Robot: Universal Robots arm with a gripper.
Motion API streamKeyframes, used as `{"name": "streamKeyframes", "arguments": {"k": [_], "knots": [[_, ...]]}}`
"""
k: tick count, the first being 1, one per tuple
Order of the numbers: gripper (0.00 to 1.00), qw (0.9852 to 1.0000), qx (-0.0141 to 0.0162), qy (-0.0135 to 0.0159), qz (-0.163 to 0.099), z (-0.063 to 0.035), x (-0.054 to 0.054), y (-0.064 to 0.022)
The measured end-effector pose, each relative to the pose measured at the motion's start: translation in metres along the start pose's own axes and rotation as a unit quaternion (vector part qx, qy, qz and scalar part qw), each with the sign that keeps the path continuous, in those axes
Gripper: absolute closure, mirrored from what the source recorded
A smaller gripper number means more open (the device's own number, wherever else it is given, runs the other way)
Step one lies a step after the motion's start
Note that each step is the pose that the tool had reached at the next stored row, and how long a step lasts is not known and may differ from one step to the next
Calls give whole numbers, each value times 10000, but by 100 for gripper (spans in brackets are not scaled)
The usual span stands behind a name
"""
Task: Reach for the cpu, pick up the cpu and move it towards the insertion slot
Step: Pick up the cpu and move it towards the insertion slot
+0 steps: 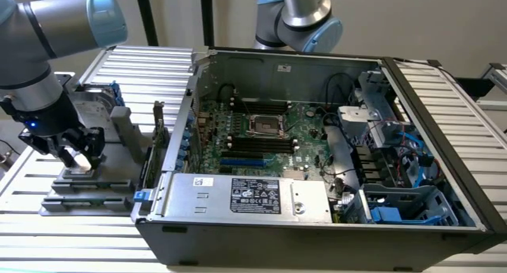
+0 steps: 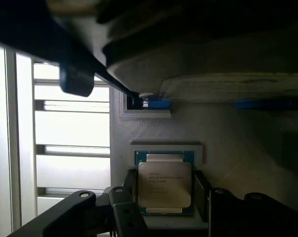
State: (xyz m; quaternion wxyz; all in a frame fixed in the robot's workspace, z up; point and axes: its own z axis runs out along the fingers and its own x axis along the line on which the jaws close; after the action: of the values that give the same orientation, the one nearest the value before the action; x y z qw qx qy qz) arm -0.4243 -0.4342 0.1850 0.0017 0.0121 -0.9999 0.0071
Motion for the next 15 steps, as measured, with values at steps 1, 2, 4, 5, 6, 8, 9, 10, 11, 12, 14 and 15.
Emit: {"name": "streamKeyframes", "arguments": {"k": [1, 2, 4, 5, 6, 8, 9, 10, 11, 12, 14, 15], "knots": [[45, 10000, 0, 0, 0, 0, 0, 0], [45, 10000, 0, 1, 0, -1, 0, 0], [45, 10000, 0, 2, 0, -6, -1, 1], [45, 10000, 0, 2, 0, -11, -1, 1], [45, 10000, 0, 2, 0, -16, -1, 0], [45, 10000, 0, 3, 0, -36, 0, 0], [45, 10000, 0, 3, 0, -48, -1, -1], [45, 10000, 0, 3, 0, -63, -1, -1], [45, 10000, 0, 3, 1, -77, -1, -1], [45, 10000, 0, 2, 1, -93, -2, -1], [45, 10000, 0, 3, 3, -135, -2, -2], [45, 10000, 0, 2, 4, -157, -2, -2]]}}
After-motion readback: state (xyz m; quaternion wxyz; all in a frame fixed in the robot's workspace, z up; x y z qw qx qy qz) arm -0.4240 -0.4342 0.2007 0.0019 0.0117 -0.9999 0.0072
